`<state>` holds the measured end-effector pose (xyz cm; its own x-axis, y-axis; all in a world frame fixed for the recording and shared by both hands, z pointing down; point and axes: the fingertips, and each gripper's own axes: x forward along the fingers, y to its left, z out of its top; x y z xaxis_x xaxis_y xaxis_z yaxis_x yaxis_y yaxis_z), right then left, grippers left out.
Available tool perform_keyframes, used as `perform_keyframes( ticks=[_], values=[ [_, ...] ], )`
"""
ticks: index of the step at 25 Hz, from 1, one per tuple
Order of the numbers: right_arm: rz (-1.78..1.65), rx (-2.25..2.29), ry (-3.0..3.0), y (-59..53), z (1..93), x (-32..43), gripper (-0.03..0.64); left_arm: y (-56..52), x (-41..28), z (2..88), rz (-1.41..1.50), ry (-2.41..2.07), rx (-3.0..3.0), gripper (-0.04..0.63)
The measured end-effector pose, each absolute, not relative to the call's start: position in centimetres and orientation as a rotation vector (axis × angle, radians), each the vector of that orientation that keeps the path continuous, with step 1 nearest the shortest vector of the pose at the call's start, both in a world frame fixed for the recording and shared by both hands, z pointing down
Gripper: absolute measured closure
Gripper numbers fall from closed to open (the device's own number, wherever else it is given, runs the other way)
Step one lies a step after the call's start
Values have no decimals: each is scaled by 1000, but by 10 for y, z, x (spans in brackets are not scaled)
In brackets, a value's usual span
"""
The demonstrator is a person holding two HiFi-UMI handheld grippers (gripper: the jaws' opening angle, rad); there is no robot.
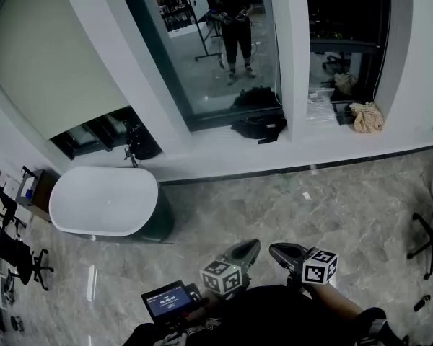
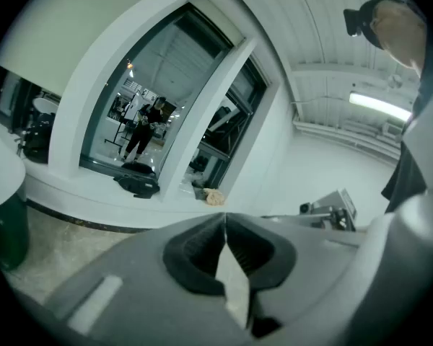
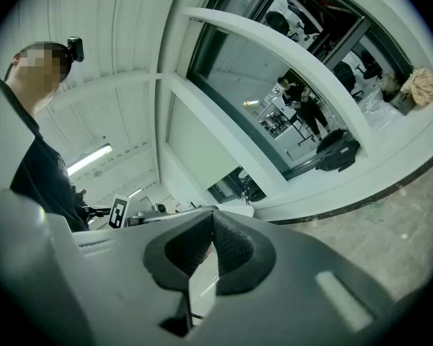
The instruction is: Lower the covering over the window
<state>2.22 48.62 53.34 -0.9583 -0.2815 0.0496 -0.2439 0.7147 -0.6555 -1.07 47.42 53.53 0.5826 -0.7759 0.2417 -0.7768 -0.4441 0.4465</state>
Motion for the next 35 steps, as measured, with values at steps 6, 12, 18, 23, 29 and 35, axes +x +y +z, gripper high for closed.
perform_keyframes(
  ticks=[6,12,18,23,29,35],
  values=[
    [-1075,-442,2868,489,534,27,612,477,-8,536,-7,-1241,2285,591],
    [-1059,-444,2880,490,532,33,612,475,1,537,-16,-1230,2284,591],
    [-1041,-457,2862,488,528,47,611,471,13,539,-18,-1207,2269,591],
    [-1103,-504,2806,486,532,69,611,473,39,548,23,-1126,2274,591],
    [-1206,-605,2718,454,550,73,611,443,28,573,62,-1072,2209,591],
    [-1168,-750,2736,365,566,54,611,350,3,590,45,-996,2213,591]
  ],
)
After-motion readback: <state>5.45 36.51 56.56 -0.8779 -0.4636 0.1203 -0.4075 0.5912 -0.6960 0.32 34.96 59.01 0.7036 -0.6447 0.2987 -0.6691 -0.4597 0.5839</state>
